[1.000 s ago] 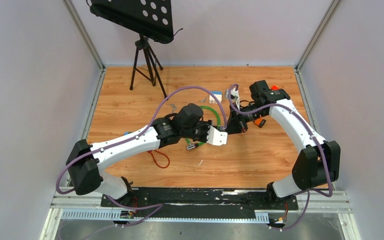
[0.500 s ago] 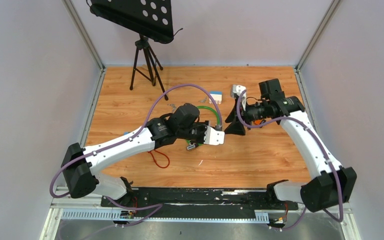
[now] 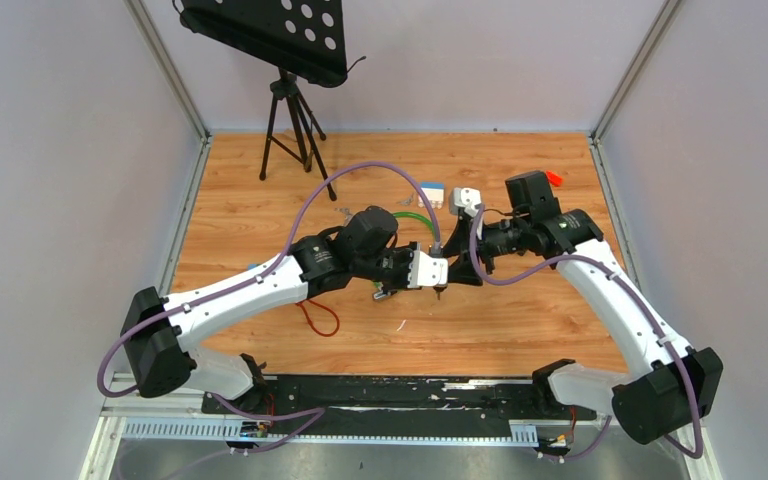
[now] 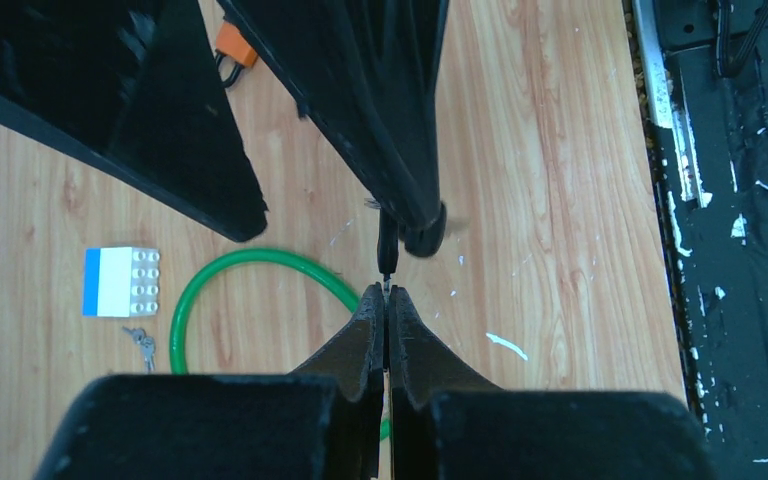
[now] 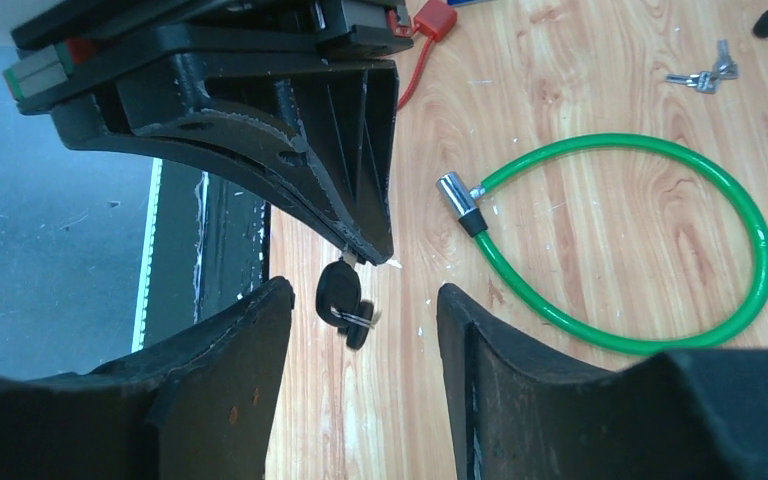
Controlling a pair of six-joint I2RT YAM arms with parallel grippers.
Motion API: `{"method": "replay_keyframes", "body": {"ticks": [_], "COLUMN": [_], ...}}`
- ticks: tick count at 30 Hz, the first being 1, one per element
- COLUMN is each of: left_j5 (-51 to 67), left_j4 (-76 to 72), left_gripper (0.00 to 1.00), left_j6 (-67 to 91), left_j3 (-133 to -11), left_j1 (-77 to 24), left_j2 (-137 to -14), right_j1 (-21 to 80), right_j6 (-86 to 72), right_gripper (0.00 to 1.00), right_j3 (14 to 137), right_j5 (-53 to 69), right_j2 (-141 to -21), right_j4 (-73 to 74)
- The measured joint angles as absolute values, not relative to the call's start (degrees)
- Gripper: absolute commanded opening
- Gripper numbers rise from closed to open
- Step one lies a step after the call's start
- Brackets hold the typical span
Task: Unlock with the key
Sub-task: Pick up the key from the center of the board.
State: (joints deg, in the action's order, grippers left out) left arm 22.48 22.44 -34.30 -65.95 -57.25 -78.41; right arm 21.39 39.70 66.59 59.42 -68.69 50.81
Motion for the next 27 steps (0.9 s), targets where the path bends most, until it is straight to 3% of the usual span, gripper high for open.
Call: {"method": "replay_keyframes", "body": {"ticks": [7,16,27], "left_j5": [22.5,20.4,18.8], "left_j4": [22.4,22.6,23.0], "left_gripper": [0.00,0.00,0.00], "left_j6": [-33.2,-33.2,-32.3], "left_j3": [-66.0,-66.0,-66.0], "left_j1": [-57.3,-57.2,-57.1], "left_j2": [-78.7,-79.5,-79.7], "right_j1": [24.2,26.3,26.8], "right_j6": [39.0,37.8,37.5], "right_gripper": [0.41,0.16,0.03], "right_j3": [65.2,63.9,63.4], "right_j5": [56.9,54.0,52.0], "right_j2": [-69.8,-70.8,-71.0], "right_j4": [49.1,48.4,46.4]}}
